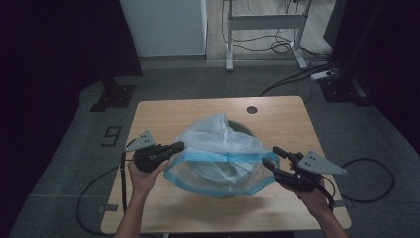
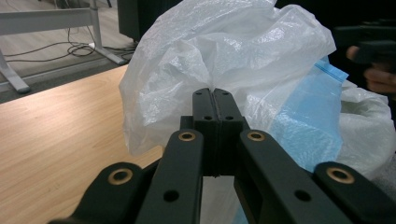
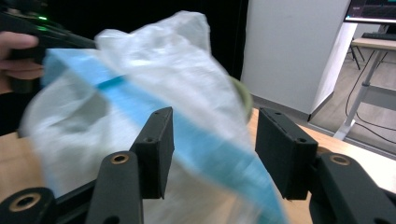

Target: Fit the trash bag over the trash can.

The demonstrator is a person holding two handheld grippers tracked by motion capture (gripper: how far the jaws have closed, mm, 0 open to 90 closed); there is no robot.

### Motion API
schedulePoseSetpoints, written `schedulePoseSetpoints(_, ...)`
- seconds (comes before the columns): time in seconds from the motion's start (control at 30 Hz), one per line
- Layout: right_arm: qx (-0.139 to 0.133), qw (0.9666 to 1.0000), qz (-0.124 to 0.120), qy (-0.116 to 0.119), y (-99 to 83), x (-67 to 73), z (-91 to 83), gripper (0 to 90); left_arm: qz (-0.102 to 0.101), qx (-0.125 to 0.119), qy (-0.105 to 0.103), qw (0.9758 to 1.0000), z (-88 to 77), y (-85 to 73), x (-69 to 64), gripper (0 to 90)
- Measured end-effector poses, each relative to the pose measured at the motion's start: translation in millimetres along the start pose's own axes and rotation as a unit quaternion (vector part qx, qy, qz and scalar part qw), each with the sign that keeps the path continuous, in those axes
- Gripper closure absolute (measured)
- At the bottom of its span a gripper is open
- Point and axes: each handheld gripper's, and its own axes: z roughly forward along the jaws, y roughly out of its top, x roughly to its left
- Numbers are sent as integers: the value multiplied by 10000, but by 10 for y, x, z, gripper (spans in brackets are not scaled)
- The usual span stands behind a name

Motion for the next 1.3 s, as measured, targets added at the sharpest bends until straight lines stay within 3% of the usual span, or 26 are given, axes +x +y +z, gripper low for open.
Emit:
schedulePoseSetpoints(0.13,124,9997,24,203,34,-87,198,494,-53,-102,-11,9999,4,1,34,900)
schedulePoseSetpoints(0.27,200,9993,104,301,47,-101,316,783,-103,-175,-47,9998,7,4,65,900)
schedulePoseSetpoints(0.33,204,9992,135,303,58,-107,342,878,-143,-178,-64,9997,15,11,86,900)
schedulePoseSetpoints(0.63,29,9985,551,-5,253,-315,538,889,-328,-241,51,9992,72,85,236,900)
schedulePoseSetpoints(0.83,83,9969,778,-124,272,-436,768,889,-678,-223,104,9974,150,123,403,900)
schedulePoseSetpoints(0.97,122,9942,1054,-154,217,-532,954,889,-885,-164,170,9958,213,104,515,900)
schedulePoseSetpoints(1.13,119,9907,1323,-287,106,-600,1113,889,-890,-4,312,9955,306,92,575,900)
schedulePoseSetpoints(1.3,168,9901,1333,-413,42,-636,1182,888,-872,98,423,9952,371,90,598,900)
